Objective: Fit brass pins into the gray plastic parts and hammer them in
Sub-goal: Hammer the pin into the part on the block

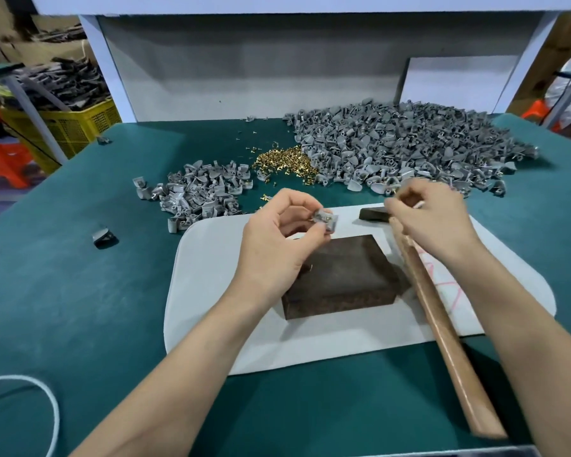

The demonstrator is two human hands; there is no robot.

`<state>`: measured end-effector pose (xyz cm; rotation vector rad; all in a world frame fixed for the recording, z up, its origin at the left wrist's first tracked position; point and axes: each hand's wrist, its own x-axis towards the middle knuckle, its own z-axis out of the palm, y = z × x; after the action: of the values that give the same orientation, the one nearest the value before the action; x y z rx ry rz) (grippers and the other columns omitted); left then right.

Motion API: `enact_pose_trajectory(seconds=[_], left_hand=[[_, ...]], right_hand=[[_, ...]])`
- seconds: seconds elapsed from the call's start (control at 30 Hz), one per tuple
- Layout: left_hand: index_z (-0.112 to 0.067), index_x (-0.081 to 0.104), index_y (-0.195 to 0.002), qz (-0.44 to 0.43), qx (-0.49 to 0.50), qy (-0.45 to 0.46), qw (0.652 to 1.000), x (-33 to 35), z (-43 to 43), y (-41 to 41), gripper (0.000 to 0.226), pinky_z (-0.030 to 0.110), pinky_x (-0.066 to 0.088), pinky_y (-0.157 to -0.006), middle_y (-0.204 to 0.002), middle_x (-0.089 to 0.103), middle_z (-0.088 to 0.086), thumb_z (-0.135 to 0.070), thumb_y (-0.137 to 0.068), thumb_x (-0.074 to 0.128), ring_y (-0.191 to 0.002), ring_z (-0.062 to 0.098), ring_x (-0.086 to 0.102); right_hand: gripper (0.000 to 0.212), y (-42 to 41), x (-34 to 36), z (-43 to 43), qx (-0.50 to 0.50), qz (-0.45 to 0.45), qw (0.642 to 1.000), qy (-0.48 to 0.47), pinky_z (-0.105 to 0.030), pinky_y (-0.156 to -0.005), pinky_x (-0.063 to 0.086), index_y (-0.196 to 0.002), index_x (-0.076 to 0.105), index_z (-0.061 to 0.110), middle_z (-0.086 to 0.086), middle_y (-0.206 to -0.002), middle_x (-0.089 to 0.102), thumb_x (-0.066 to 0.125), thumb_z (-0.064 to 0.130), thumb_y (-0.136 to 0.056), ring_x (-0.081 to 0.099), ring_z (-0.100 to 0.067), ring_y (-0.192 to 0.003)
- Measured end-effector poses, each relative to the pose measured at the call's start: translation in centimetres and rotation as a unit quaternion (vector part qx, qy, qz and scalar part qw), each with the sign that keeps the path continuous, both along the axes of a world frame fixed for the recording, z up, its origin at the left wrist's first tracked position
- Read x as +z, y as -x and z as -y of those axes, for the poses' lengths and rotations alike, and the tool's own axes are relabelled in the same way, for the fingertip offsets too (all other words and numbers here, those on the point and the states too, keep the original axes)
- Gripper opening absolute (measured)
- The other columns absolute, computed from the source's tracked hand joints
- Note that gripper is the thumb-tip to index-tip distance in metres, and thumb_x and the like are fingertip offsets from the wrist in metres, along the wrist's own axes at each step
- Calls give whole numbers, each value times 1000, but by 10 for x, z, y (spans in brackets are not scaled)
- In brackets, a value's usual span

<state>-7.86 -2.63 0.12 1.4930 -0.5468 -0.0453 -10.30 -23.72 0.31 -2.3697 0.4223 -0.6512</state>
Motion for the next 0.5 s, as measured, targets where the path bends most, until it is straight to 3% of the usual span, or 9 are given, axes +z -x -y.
enact_pose_trajectory(seconds=[0.07,0.1,0.2,0.27,0.37,0.5], left_hand=[[-12,62,-83,55,14,-58,997,-2,0,-1,17,28,54,-87,-86,71,1,2,-78,71,-87,18,68],[-13,62,-81,72,14,-86,994,-3,0,-1,15,26,52,-87,-86,71,-1,0,-79,71,-87,13,67],[-19,64,-77,78,-3,-158,984,-7,0,-4,14,19,44,-89,-93,71,-8,-8,-79,72,-95,4,63],[-22,64,-73,55,-17,-194,979,-10,-2,-7,15,12,38,-89,-100,70,-8,-12,-79,73,-101,2,61],[-24,65,-69,22,-42,-208,977,-13,-2,-10,17,19,39,-96,-105,69,-6,-14,-79,73,-104,5,61],[-25,66,-70,19,-47,-203,978,-15,-2,-11,15,21,40,-93,-104,68,-8,-15,-79,73,-104,6,60]], right_hand=[[29,-2,-13,14,-63,-166,982,65,-28,-59,37,-79,53,21,2,-77,62,71,44,-76,57,-18,-71],[35,-3,-19,16,-74,-198,975,70,-29,-61,38,-83,51,21,1,-80,60,73,47,-73,56,-19,-73],[42,-9,-21,14,-135,-190,970,67,-29,-62,37,-94,51,10,-6,-81,56,71,40,-75,52,-27,-78],[34,-9,-11,13,-143,-220,963,65,-26,-54,35,-83,58,5,-6,-68,55,69,36,-74,57,-28,-73],[25,1,8,14,-115,-238,963,-54,-23,-47,39,-65,58,4,-7,-56,57,68,25,-74,56,-24,-54],[22,32,42,13,-41,-192,944,-266,-18,-35,42,-68,58,-7,-9,-47,58,53,5,-85,50,-13,-32]])
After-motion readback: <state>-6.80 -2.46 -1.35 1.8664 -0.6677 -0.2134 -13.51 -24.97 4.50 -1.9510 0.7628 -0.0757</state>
